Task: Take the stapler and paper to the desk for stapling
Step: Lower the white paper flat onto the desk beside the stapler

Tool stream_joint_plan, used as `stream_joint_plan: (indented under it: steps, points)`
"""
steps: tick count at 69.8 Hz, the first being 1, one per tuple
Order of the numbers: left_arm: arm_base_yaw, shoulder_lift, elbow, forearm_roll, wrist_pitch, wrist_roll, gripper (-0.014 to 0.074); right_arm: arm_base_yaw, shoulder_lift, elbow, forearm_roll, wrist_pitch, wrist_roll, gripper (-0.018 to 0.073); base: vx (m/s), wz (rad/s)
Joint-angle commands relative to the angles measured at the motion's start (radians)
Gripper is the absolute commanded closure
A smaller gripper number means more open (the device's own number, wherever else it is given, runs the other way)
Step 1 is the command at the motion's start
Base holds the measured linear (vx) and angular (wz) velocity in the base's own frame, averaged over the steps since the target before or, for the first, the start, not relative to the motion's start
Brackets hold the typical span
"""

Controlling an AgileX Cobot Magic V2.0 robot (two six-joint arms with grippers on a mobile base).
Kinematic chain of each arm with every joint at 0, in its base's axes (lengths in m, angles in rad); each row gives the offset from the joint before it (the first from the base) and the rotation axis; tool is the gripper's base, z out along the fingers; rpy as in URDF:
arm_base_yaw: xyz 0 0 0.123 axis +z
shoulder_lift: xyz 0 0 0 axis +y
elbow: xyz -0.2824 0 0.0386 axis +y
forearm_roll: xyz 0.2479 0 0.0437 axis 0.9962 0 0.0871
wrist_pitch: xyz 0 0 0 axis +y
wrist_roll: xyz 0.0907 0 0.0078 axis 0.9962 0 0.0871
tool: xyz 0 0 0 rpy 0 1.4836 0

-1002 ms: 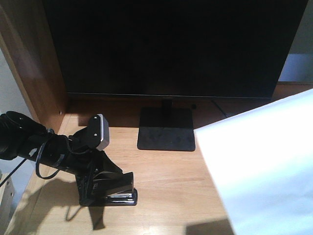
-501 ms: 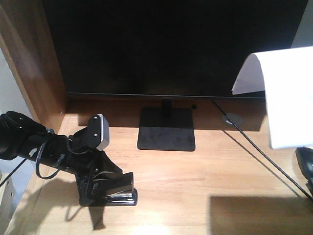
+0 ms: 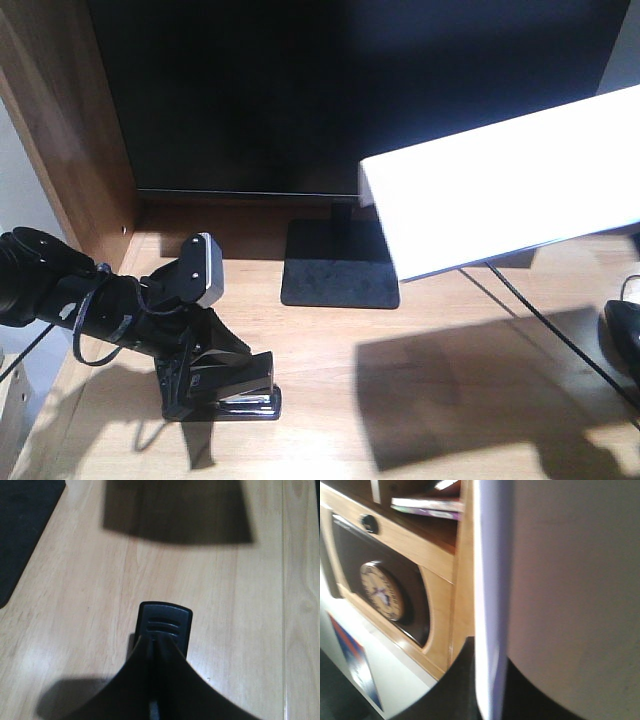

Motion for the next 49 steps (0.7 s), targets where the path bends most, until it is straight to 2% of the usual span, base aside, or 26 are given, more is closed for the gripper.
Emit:
stream_joint_plan:
  steps: [1,13,22,33,49]
  points:
    - [-0.003,-0.038,-0.024,-0.048,0.036,0.001,0.0603,-0.008,0.091,-0.028,-0.051,-0.128,0.052,0.0562,0.0,0.0]
    - [-0.003,-0.038,-0.024,-0.048,0.036,0.001,0.0603,-0.027,0.242,-0.028,-0.158,-0.214,0.093,0.0562,0.0,0.0]
    - [-0.003,-0.038,-0.024,-0.048,0.036,0.001,0.0603,-0.12,0.318,-0.029,-0.333,-0.214,0.167,0.0562,0.0,0.0]
    - [-0.003,-0.038,-0.024,-0.048,0.036,0.001,0.0603,-0.225,0.365,-0.029,-0.594,-0.214,0.282,0.0562,0.0,0.0]
    - [-0.003,-0.038,-0.024,-0.048,0.036,0.001,0.0603,-0.247,0.45,-0.029,-0.899,-0.214,0.348,0.0562,0.0,0.0]
